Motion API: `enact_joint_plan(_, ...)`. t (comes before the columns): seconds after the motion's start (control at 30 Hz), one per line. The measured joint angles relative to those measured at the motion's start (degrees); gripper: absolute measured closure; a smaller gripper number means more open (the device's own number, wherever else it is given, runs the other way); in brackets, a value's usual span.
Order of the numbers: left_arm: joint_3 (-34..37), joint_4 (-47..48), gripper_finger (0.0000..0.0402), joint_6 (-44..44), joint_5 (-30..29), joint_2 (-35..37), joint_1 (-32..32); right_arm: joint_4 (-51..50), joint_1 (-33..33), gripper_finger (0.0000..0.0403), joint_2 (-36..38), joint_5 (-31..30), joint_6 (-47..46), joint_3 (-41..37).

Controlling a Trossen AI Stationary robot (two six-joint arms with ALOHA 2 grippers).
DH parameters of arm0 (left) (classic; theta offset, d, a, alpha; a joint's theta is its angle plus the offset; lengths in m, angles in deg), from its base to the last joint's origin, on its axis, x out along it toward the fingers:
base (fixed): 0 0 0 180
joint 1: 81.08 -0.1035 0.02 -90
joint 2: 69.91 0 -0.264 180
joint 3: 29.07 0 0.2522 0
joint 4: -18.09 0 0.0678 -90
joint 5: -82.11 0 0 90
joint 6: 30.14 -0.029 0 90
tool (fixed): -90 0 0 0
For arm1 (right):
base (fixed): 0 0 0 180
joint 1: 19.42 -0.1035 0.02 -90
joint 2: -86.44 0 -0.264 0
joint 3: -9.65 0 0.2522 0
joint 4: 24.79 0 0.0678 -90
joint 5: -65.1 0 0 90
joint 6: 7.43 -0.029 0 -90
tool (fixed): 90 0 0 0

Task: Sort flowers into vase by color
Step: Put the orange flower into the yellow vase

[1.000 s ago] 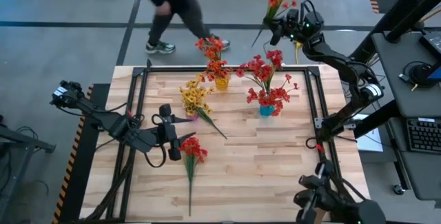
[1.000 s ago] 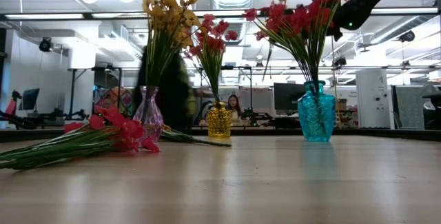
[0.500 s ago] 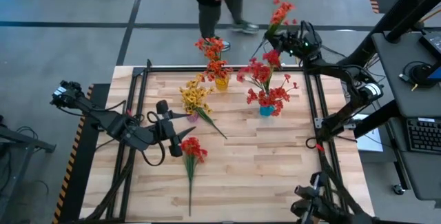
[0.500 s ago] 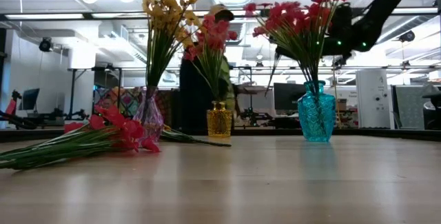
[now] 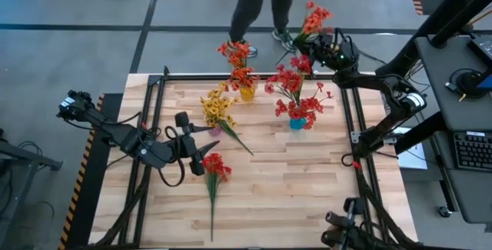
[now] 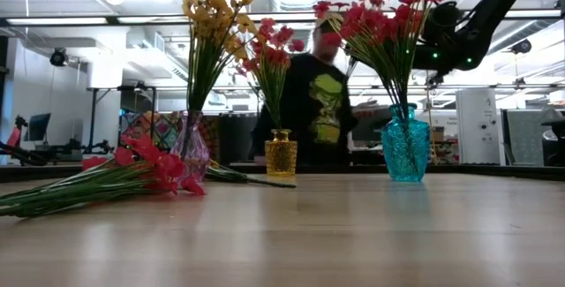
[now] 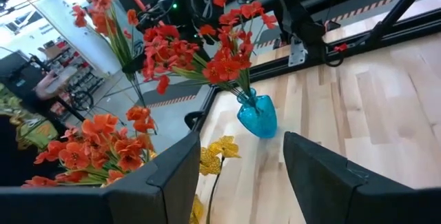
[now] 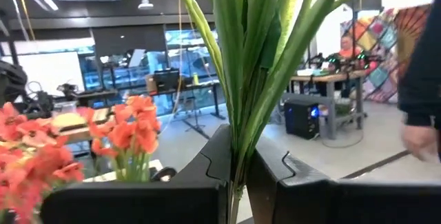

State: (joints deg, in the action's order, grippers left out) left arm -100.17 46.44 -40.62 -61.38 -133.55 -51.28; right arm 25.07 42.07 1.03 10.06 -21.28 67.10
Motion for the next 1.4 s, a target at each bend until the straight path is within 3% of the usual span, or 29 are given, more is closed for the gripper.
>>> enact_joint_plan(0.23, 0.0, 0.0, 0.021, -1.4, -0.1, 0.0, 0.0, -3.6, -0.3, 0.0385, -0.6, 0.1, 0.1, 4.3)
enact_joint_plan(0.67, 0.0, 0.5, 0.021, -5.8, -0.2, 0.0, 0.0, -3.6, -4.6, 0.0385, -11.9, 1.6, -3.3, 13.3)
enact_joint_plan(0.93, 0.1, 2.0, 0.021, -5.6, -2.8, 0.0, 0.0, -3.3, -4.7, 0.0385, -12.5, 7.5, -2.8, 14.0)
enact_joint_plan(1.4, 0.1, 1.7, 0.021, -5.1, -3.1, 0.0, 0.0, -3.3, -8.7, 0.0385, -13.8, 7.6, -1.9, 14.1)
